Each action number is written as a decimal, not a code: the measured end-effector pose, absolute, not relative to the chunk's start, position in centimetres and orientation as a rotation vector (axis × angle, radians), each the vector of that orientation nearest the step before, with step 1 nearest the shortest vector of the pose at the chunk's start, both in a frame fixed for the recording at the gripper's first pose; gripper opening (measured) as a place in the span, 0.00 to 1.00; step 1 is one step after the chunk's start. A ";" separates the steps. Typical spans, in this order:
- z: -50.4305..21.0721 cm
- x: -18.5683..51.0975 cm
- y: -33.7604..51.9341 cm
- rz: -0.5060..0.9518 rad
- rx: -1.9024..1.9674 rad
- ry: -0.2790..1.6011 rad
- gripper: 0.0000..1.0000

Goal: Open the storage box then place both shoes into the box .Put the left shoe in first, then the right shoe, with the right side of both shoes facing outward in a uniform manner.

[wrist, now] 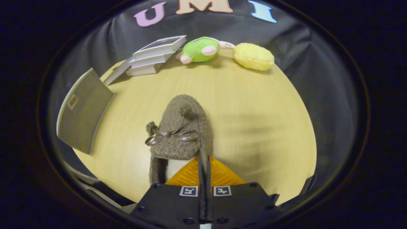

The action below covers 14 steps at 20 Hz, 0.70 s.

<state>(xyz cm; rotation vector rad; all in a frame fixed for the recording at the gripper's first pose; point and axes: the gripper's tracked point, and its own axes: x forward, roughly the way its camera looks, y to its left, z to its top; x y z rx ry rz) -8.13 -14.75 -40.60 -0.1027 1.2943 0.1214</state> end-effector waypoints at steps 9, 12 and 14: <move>-35.8 -8.3 -10.7 -0.056 0.187 1.257 0.03; -34.1 -8.1 -8.1 -0.064 0.216 1.229 0.03; -32.8 -7.8 -6.4 -0.073 0.226 1.210 0.03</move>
